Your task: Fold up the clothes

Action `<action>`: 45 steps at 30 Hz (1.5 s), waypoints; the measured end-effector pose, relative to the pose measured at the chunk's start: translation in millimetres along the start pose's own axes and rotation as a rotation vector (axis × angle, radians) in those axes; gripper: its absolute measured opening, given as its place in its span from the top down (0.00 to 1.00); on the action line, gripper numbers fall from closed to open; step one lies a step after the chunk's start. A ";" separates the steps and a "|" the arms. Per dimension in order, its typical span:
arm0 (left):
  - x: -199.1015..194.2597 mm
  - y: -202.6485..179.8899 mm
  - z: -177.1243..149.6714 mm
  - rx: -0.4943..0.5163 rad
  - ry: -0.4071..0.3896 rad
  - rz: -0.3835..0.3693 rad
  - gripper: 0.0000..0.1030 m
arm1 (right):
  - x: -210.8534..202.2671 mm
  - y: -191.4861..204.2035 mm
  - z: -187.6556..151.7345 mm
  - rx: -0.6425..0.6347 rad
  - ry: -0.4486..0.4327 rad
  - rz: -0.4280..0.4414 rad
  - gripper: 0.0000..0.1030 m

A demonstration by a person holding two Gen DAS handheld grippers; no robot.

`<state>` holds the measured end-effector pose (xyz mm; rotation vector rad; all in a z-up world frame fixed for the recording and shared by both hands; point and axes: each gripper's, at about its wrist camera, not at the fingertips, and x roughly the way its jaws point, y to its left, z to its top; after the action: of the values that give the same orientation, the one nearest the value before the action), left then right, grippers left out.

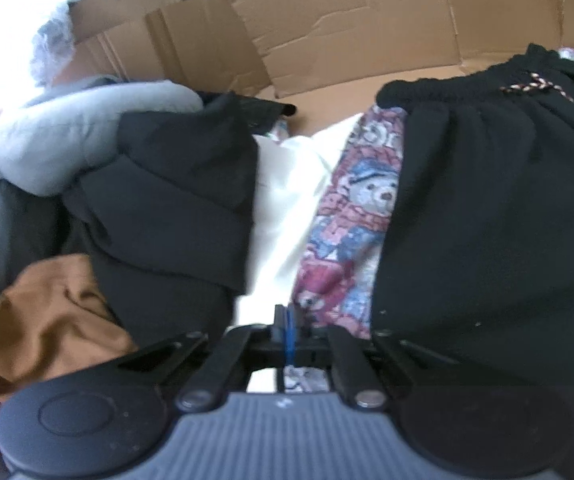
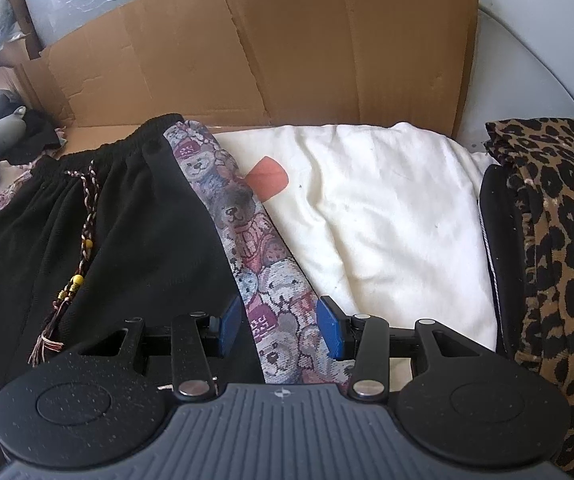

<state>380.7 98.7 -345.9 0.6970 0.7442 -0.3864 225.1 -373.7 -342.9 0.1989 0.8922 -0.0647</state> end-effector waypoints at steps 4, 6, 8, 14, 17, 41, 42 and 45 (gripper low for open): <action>6.0 12.8 -0.1 -0.054 0.023 0.011 1.00 | 0.5 -2.2 0.1 -0.005 0.000 -0.015 0.53; 3.2 15.2 -0.5 -0.059 0.014 -0.008 1.00 | 0.6 -2.9 1.9 -0.011 -0.005 -0.021 0.53; -0.5 16.6 -0.5 -0.069 0.008 -0.030 1.00 | 1.2 -2.6 4.6 -0.022 -0.012 -0.025 0.52; -1.7 10.8 -2.7 -0.077 0.017 -0.104 0.96 | 17.4 1.2 16.0 -0.075 -0.012 -0.030 0.53; 1.6 5.3 -5.8 -0.068 0.032 -0.110 0.95 | 31.8 2.0 23.1 -0.075 0.000 -0.032 0.53; 9.6 -19.6 -16.8 0.031 0.016 -0.005 0.80 | 43.6 14.4 -2.6 -0.137 0.070 -0.075 0.53; 10.4 -19.4 -16.5 0.028 0.016 -0.013 0.83 | 43.6 14.1 -2.6 -0.136 0.069 -0.073 0.53; 10.0 -25.1 -15.1 0.071 0.011 0.006 0.82 | 43.2 13.2 -2.6 -0.134 0.067 -0.068 0.53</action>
<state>366.5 90.5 -372.1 0.7681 0.7416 -0.4053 252.1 -359.0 -376.3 0.0460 0.9669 -0.0615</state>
